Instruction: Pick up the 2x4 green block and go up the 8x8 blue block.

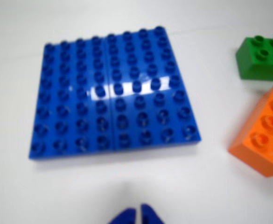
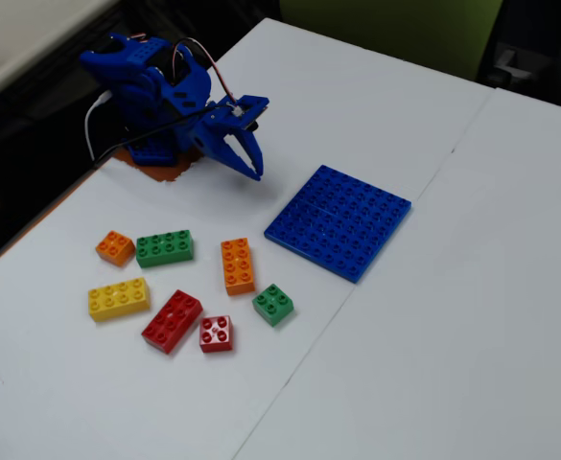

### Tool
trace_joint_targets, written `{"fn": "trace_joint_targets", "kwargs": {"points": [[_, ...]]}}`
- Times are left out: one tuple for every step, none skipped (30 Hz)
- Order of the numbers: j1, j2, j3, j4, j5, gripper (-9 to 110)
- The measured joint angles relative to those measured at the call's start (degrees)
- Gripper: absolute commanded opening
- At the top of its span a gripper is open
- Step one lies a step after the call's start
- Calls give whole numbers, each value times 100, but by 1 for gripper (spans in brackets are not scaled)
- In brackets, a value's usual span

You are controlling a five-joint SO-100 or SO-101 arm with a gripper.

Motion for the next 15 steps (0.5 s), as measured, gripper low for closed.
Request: {"fn": "trace_joint_targets", "kwargs": {"points": [[132,-114,-158,193,-422,0],[246,-457,-325,360,-791,0],[272,-765,-563,519,-1134,1],[272,-1081,-870,721,-1494,1],[334,-1441,-1257,923,-1819,1],[475,-1828,-1670,1169,-2127,2],[650,-2232,-2118,1415,-2435,2],[721,-2619,-2593,1696,-2716,3],[765,-2997,-3085,1951,-2997,4],[809,-3366,-3560,2206,-3287,5],[967,-3709,-4017,2452,-3630,6],[1151,-4008,-4430,2663,-4025,7],[1397,-4280,-4790,2839,-4447,7],[1608,-4491,-5027,2927,-4887,8],[1811,-4685,-5194,2971,-5370,9]]}}
